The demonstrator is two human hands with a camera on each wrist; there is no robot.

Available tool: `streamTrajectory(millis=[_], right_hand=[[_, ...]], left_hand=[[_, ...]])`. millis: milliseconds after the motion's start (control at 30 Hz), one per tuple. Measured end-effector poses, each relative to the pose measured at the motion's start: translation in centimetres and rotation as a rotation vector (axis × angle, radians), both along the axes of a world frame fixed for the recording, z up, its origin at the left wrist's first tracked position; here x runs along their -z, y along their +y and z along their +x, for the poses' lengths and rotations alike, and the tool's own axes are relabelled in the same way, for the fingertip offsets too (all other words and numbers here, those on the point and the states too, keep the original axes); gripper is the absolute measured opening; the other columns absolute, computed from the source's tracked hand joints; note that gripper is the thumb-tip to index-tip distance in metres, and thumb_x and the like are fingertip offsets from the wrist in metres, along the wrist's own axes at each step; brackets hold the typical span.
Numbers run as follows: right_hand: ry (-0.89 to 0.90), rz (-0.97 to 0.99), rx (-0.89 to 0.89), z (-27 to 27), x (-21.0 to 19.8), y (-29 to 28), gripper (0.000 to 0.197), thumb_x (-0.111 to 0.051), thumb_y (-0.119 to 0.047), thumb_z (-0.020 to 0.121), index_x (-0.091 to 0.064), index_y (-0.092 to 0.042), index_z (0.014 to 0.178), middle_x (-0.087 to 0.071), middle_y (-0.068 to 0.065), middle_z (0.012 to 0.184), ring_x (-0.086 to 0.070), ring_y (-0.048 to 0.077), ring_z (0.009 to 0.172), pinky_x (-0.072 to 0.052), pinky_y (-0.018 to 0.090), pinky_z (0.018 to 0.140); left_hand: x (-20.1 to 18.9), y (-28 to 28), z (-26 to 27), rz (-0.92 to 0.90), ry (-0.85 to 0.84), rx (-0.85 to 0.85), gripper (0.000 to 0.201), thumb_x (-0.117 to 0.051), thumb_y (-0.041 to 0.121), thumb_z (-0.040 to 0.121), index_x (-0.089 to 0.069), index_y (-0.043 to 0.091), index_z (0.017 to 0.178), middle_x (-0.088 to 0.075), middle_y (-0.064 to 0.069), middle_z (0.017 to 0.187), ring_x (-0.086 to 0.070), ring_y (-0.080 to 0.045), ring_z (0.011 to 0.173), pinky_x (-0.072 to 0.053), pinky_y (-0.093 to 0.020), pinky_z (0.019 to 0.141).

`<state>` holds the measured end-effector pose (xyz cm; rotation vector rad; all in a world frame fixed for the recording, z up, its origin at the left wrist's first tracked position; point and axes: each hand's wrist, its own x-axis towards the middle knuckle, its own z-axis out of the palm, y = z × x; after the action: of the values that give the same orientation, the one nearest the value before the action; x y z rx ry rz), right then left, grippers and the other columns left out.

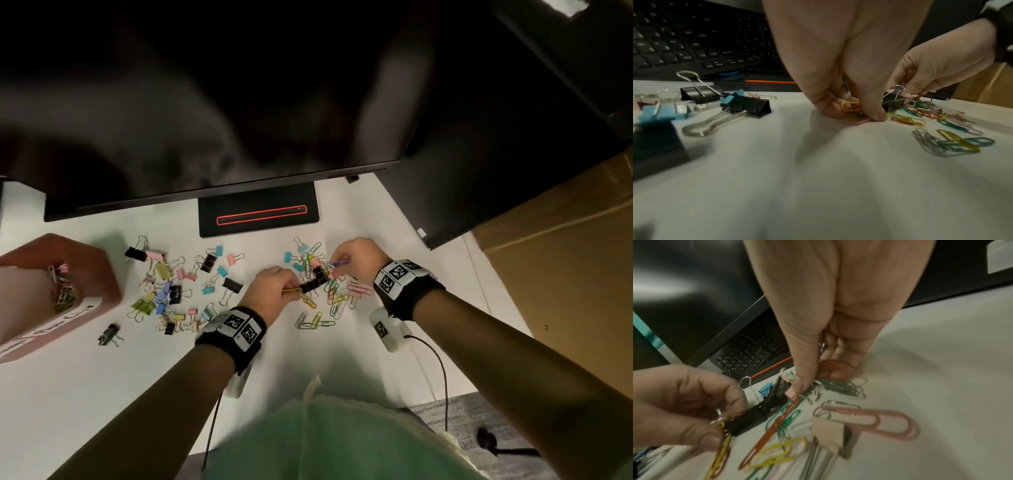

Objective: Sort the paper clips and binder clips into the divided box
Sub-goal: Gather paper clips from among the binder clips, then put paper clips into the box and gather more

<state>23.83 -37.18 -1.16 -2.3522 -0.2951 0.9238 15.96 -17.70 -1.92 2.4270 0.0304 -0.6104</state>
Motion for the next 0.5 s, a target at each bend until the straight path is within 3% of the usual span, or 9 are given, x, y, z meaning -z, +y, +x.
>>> streamTrajectory(millis=[233, 400, 500], right_hand=[[-0.009, 0.156, 0.174, -0.5, -0.6, -0.2, 0.014, -0.076, -0.009, 0.073, -0.071, -0.005, 0.087, -0.071, 0.009, 0.092, -0.060, 0.013, 0.077, -0.042, 0.010, 0.066], [-0.003, 0.164, 0.229, -0.6, -1.6, 0.0, 0.016, -0.077, -0.011, 0.073, -0.071, -0.008, 0.087, -0.067, 0.001, 0.084, -0.061, 0.015, 0.081, -0.049, 0.026, 0.078], [-0.011, 0.199, 0.265, -1.0, -2.3, 0.8, 0.014, -0.076, -0.014, 0.074, -0.072, -0.010, 0.086, -0.066, -0.005, 0.079, -0.061, 0.009, 0.077, -0.050, 0.025, 0.078]], left_hand=[[0.6, 0.8, -0.4, 0.043, -0.022, 0.028, 0.014, -0.067, 0.016, 0.081, -0.065, 0.008, 0.091, -0.051, -0.005, 0.089, -0.052, -0.022, 0.086, -0.044, -0.031, 0.079], [0.7, 1.8, -0.8, 0.055, -0.002, 0.052, 0.012, -0.062, 0.017, 0.085, -0.062, 0.009, 0.094, -0.050, 0.000, 0.087, -0.051, -0.019, 0.085, -0.040, -0.028, 0.076], [0.5, 2.9, -1.5, 0.020, -0.006, 0.036, 0.012, -0.061, 0.018, 0.086, -0.062, 0.009, 0.093, -0.051, 0.000, 0.087, -0.054, -0.021, 0.085, -0.043, -0.030, 0.077]])
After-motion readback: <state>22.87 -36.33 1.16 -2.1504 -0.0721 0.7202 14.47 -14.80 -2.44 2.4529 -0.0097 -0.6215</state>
